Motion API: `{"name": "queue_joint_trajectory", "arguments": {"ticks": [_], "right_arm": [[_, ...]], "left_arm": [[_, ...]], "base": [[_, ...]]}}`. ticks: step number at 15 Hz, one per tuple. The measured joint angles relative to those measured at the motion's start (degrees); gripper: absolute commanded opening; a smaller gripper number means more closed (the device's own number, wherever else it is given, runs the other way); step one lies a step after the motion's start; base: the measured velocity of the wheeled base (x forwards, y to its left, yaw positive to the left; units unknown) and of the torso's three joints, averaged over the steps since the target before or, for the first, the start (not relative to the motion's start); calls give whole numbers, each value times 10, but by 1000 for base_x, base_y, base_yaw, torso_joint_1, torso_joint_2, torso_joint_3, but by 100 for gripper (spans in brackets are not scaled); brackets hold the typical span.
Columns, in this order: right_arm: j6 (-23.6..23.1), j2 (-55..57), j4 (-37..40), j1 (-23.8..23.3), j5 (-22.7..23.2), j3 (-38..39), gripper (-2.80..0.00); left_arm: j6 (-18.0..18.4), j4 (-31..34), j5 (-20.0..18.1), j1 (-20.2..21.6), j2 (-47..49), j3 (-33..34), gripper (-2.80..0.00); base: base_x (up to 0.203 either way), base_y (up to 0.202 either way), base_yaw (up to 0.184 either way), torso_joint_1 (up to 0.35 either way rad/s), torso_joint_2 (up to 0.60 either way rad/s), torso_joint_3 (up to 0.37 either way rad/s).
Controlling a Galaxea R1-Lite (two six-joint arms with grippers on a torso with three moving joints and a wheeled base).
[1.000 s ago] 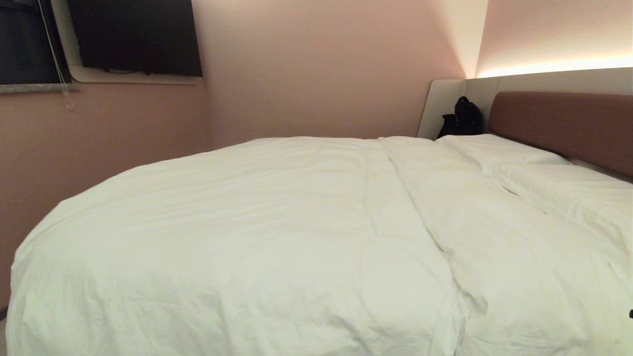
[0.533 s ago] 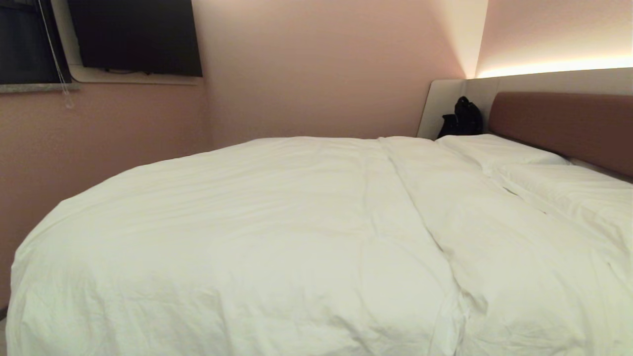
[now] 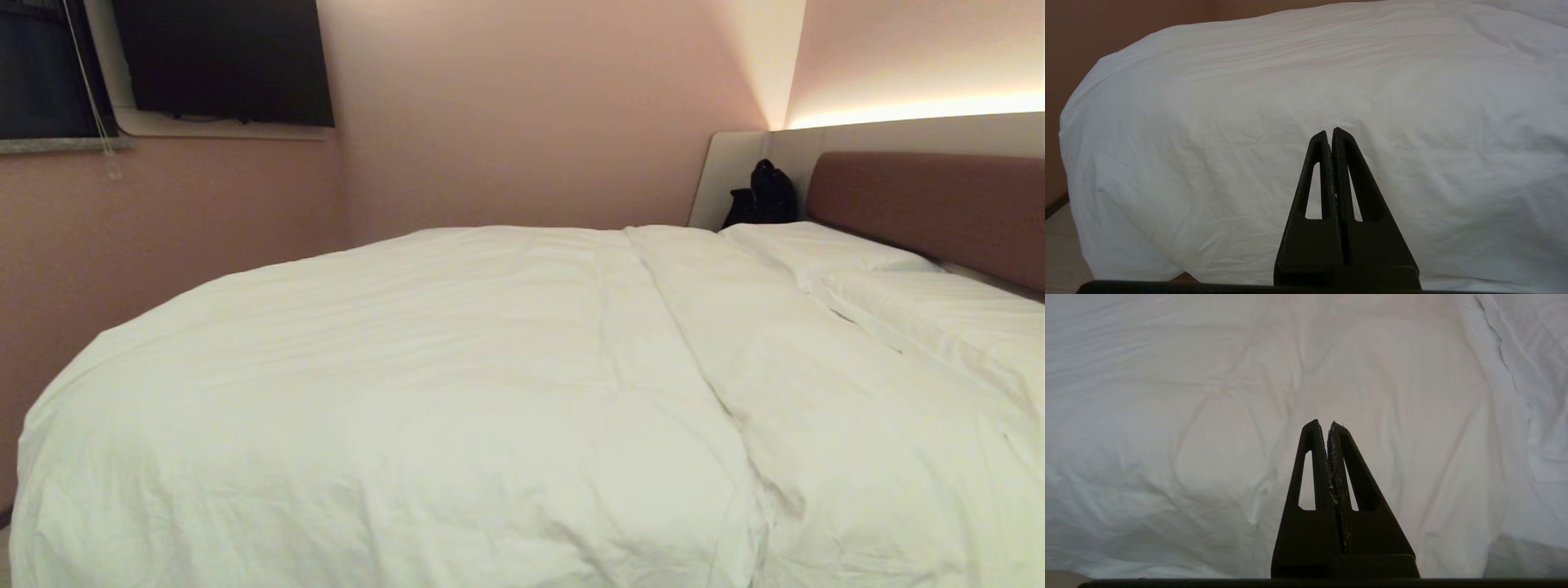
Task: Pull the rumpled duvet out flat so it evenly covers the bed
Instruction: Flatten the corners of the folded blanket
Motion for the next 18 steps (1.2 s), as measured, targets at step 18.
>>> {"name": "queue_joint_trajectory", "arguments": {"ticks": [18], "right_arm": [[23, 338, -105, -31, -117, 237, -280]], "left_arm": [[0, 0, 0, 0, 0, 0, -280]], "base": [[0, 0, 0, 0, 0, 0]]}}
